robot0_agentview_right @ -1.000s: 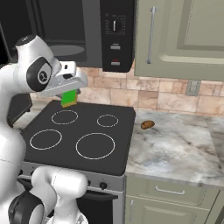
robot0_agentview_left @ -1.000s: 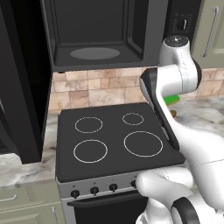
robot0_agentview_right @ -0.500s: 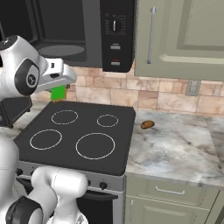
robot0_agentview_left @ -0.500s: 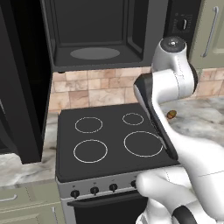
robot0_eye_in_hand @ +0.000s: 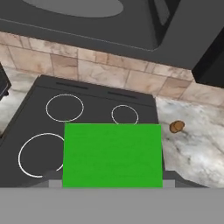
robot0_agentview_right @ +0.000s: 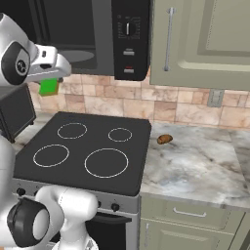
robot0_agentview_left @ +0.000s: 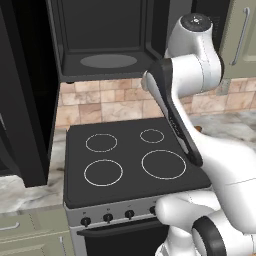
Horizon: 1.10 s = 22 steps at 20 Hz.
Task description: Place the sponge inside the microwave to prepare for sanitizing.
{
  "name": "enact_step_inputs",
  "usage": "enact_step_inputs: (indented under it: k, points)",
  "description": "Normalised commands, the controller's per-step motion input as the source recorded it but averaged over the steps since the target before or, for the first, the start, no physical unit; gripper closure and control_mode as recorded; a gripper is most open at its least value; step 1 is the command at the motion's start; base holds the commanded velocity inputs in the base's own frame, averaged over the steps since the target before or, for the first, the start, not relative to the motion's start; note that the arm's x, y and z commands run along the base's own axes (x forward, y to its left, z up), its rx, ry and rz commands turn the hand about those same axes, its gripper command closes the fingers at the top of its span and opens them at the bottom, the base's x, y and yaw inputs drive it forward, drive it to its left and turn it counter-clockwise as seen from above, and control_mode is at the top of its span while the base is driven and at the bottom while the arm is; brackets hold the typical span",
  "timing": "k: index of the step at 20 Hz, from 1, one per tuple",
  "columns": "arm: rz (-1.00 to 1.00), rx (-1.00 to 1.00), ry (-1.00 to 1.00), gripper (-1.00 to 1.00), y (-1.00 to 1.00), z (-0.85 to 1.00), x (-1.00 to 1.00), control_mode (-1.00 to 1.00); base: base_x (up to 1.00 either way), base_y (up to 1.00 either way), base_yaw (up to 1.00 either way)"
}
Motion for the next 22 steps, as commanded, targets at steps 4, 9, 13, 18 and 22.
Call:
enact_step_inputs:
  k: [4, 9, 13, 18, 22]
  points:
    - [0.00, 0.00, -0.12, 1.00, 0.25, 0.08, 0.00, -1.00, 0.00, 0.00, 0.00]
    - [0.00, 0.03, -0.11, 1.00, 0.19, 0.22, 0.00, -1.00, 0.00, 0.00, 0.00]
    - [0.00, 0.03, -0.10, 1.00, 0.01, 0.45, 0.00, -1.00, 0.00, 0.00, 0.00]
    - [0.00, 0.02, -0.13, 1.00, 0.00, 0.32, 0.00, -1.00, 0.00, 0.00, 0.00]
    - [0.00, 0.00, -0.13, 1.00, 0.06, 0.13, 0.05, -1.00, 0.00, 0.00, 0.00]
